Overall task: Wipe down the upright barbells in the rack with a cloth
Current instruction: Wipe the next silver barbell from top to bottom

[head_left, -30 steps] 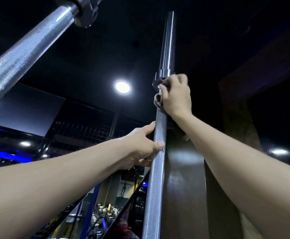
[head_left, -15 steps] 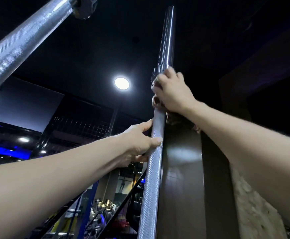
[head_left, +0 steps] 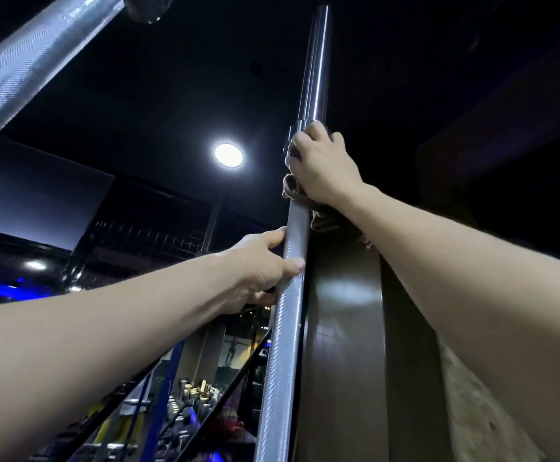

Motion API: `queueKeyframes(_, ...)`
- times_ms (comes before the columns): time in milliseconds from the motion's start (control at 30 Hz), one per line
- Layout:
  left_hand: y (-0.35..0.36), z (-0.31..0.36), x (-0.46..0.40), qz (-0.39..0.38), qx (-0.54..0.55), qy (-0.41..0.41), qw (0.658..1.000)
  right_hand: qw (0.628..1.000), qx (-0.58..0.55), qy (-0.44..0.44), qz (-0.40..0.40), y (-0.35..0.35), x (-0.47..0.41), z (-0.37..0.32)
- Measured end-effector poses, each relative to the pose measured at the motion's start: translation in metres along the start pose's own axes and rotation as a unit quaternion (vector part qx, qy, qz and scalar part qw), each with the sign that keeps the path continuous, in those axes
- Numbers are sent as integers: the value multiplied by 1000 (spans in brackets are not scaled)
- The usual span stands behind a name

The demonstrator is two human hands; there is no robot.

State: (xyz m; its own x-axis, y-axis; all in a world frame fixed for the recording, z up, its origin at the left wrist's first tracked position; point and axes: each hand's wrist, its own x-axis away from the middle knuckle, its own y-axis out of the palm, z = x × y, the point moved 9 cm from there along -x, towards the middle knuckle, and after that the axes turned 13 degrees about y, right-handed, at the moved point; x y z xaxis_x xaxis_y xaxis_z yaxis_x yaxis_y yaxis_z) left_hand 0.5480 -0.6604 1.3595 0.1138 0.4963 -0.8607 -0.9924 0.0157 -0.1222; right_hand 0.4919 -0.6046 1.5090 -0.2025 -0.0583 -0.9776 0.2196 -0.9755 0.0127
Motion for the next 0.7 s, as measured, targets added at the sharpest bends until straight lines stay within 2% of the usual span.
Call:
queueKeyframes(100,1,-1,0,-9,0,-7,1000,998,-49,43,17,-1,4,5)
queueKeyframes(233,1,-3,-2,-18,0,-2,1000,996,-61,-61,29,2,70,-11)
queueKeyframes(300,2,-2,-1,-19,-4,4,1000,993,-62,-89,47,-7,76,-12)
queueKeyframes(367,2,-2,-1,-18,0,5,1000,987,10,-128,92,-11,51,-16)
queueKeyframes(400,3,-2,0,-18,5,1,1000,990,30,-113,74,-7,31,-11)
queueKeyframes(467,2,-1,-2,-14,3,3,1000,1000,-6,-20,16,0,-2,5)
queueKeyframes(533,-1,-2,0,-10,3,1,1000,999,-40,19,14,7,-4,6)
queueKeyframes(600,-2,-2,-1,-9,-2,3,1000,997,-61,16,33,7,15,3)
queueKeyframes(700,-6,-4,0,-8,0,2,1000,997,-57,-45,35,7,60,-14)
